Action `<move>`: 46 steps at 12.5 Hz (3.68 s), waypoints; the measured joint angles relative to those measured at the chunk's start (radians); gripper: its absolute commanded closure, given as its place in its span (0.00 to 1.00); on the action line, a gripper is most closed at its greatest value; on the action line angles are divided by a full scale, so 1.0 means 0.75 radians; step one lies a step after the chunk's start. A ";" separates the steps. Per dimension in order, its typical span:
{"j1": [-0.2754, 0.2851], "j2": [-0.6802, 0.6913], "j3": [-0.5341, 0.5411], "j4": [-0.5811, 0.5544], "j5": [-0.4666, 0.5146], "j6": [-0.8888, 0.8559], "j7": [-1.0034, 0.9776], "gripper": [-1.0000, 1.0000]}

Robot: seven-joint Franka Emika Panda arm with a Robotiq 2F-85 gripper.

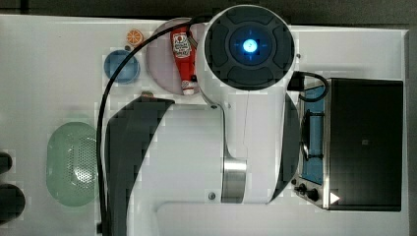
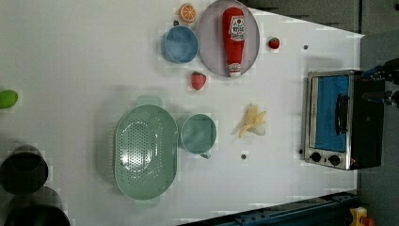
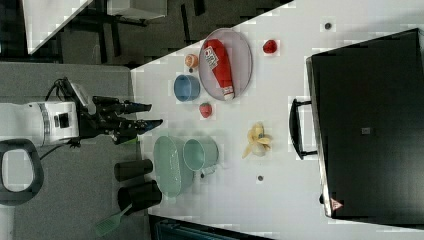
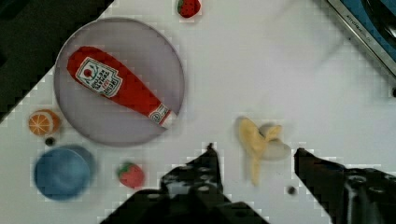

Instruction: Pick Banana and place it in mug.

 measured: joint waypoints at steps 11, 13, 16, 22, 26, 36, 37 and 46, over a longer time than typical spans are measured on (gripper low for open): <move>-0.061 -0.380 -0.088 -0.434 -0.010 0.139 -0.074 0.00; -0.059 -0.248 -0.089 -0.553 -0.032 0.286 -0.157 0.00; -0.062 -0.075 -0.066 -0.743 -0.020 0.549 -0.354 0.00; -0.058 0.202 -0.064 -0.913 -0.031 0.925 -0.882 0.00; -0.051 0.354 -0.040 -0.884 -0.011 1.223 -1.035 0.00; -0.022 0.519 -0.002 -0.900 -0.022 1.327 -1.067 0.73; -0.015 0.510 -0.002 -0.910 -0.022 1.335 -1.066 0.73; -0.032 -0.065 -0.065 -0.897 -0.021 0.835 -1.068 0.73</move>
